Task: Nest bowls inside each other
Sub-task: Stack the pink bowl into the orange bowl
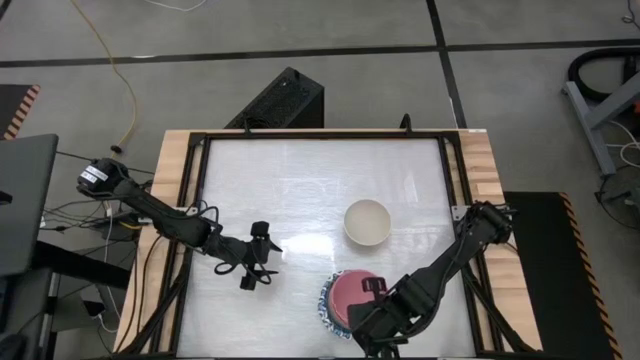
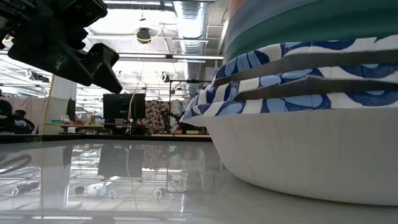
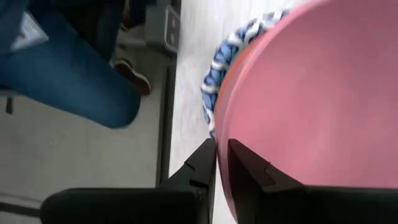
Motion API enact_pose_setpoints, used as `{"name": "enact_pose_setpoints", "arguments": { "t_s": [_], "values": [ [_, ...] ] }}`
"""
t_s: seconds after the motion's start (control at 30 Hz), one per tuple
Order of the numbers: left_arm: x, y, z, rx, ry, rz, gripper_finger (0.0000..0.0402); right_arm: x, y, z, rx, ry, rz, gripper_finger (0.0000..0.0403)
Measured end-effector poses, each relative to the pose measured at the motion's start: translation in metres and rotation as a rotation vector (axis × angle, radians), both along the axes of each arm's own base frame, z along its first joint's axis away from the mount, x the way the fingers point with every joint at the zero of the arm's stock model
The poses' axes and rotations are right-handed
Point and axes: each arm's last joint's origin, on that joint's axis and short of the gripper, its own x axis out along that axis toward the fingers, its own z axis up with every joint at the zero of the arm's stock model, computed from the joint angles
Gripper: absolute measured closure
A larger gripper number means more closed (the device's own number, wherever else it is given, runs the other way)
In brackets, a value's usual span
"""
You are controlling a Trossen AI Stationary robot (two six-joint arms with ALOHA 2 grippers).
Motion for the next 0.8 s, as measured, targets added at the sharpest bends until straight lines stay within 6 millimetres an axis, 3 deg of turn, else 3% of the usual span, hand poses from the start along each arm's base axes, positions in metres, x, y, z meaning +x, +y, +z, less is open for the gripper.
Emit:
{"name": "enact_pose_setpoints", "arguments": {
  "t_s": [0.8],
  "values": [
    [-0.0002,0.0002,-0.0003,0.003,0.003,0.001,0.0122,0.0022,-0.0007,-0.0013,-0.062,-0.047,-0.116,0.0341]
  ]
}}
